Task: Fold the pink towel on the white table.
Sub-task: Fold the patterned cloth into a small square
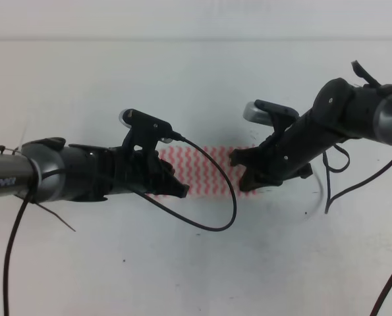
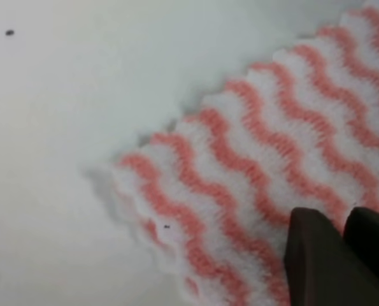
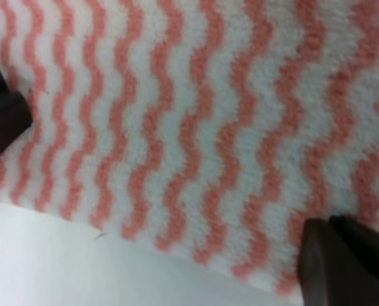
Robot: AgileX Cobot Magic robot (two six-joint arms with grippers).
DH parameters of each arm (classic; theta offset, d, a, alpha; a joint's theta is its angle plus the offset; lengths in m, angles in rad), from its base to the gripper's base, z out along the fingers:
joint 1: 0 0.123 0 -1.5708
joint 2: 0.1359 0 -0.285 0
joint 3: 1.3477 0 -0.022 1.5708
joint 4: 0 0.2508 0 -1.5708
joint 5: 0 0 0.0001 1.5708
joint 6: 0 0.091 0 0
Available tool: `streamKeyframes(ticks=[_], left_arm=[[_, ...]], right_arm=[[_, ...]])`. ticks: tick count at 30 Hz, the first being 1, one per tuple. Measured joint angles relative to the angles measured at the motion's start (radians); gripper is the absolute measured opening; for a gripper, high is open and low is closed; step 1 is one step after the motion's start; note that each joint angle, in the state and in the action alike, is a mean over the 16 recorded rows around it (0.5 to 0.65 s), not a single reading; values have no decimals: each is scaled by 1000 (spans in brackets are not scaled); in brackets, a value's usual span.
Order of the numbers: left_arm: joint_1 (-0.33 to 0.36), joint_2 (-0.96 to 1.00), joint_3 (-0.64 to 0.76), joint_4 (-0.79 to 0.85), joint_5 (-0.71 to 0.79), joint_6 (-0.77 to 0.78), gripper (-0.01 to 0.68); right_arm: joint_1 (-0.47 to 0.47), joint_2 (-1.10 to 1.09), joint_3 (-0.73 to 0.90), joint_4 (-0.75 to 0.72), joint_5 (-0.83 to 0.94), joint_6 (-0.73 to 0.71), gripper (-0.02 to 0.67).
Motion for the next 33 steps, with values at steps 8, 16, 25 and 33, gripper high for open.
streamKeyframes(ticks=[8, 16, 25, 33], left_arm=[[0, -18, 0, 0, 10, -4, 90], [0, -68, -1, 0, 15, -3, 90], [0, -85, 0, 1, 10, -1, 90], [0, -41, 0, 1, 8, 1, 90]], right_arm=[[0, 0, -2, -25, 12, 27, -18], [-1, -1, -21, -17, 18, 32, -18], [-2, 0, -83, -15, 49, 36, -14], [-12, 0, -123, -38, 62, 75, 90]])
